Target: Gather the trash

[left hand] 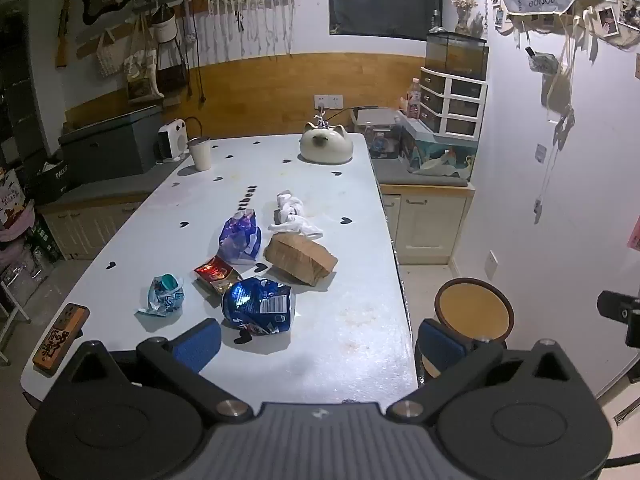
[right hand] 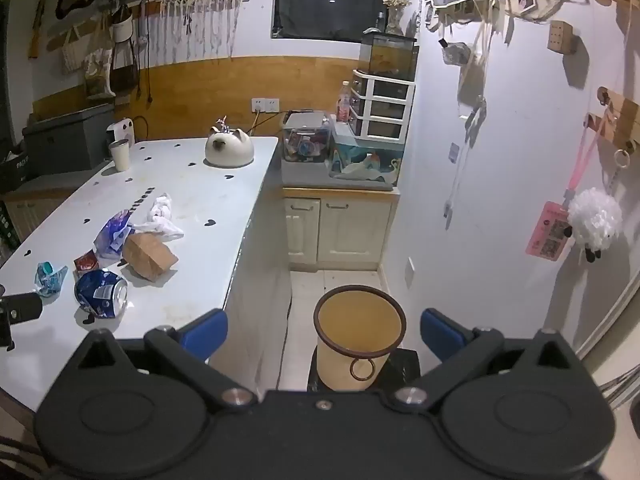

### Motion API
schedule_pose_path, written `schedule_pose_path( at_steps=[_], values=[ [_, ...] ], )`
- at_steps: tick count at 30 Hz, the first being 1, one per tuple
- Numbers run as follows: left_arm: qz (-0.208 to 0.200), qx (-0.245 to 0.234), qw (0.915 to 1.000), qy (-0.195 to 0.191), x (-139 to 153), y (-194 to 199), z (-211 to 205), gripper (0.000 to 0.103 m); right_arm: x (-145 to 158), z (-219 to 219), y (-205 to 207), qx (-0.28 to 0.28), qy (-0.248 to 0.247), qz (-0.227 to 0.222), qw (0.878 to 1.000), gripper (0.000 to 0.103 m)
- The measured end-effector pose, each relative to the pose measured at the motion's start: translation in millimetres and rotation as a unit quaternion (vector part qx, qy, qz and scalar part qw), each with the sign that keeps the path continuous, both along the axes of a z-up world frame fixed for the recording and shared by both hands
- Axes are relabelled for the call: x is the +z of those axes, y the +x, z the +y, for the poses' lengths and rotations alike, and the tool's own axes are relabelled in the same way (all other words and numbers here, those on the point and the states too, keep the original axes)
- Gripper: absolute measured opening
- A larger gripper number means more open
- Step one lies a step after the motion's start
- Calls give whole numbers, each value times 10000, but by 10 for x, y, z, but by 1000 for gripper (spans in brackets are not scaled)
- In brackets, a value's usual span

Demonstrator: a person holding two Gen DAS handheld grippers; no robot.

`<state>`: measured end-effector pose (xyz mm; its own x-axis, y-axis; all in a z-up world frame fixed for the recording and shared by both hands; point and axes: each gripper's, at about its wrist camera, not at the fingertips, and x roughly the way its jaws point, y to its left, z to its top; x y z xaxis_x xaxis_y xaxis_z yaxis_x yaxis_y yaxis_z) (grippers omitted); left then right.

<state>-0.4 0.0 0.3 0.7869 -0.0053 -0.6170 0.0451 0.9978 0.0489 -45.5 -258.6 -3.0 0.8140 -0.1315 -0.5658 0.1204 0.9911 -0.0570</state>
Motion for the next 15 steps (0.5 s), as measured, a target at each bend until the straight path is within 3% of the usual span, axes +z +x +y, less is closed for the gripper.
schedule_pose_path(
  at_steps=[15],
  values=[
    [42, 3, 10000, -20, -2, 5, 2, 103, -4, 15, 21, -11, -39, 35, 10000, 103]
  ],
)
